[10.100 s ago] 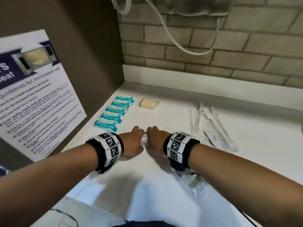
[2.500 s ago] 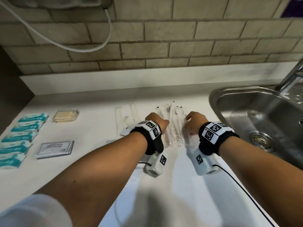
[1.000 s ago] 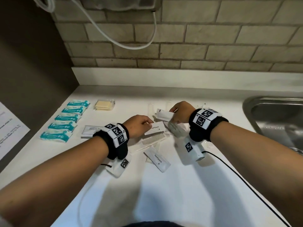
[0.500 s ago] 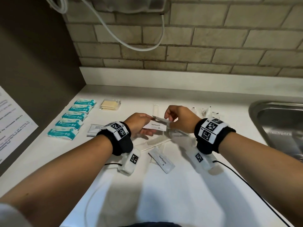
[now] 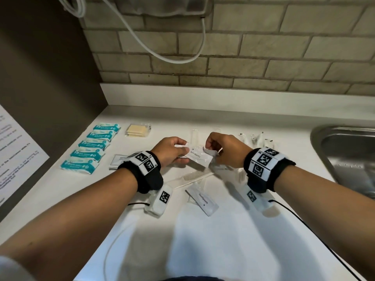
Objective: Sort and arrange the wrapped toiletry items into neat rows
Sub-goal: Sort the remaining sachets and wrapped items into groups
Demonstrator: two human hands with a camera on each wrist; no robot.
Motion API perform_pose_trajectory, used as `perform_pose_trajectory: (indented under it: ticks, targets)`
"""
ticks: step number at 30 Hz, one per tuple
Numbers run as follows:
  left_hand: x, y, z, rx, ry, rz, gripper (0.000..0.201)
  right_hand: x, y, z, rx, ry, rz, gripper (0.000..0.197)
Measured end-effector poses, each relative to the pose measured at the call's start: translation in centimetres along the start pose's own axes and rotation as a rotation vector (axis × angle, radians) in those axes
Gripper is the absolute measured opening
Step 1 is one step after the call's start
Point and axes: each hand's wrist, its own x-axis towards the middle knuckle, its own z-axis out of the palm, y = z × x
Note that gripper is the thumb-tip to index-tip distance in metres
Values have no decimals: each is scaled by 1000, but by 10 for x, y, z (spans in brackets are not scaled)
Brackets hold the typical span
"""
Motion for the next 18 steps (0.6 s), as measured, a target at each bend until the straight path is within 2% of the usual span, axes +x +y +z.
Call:
perform_pose_trajectory:
  ticks: [8, 11, 15, 18]
  targets:
    - [-4, -3, -6, 121, -2, 91, 10, 11, 8, -12, 304, 59, 148, 30]
    - [-6, 1, -7, 141, 14, 118, 16, 13, 8, -17, 439, 36, 175, 29]
    - [-6, 9, -7, 208, 67, 177, 22, 15, 6, -17, 433, -12, 165, 29]
    - [-5, 11, -4, 202, 55, 206, 20, 15, 1, -16, 457, -18, 168, 24]
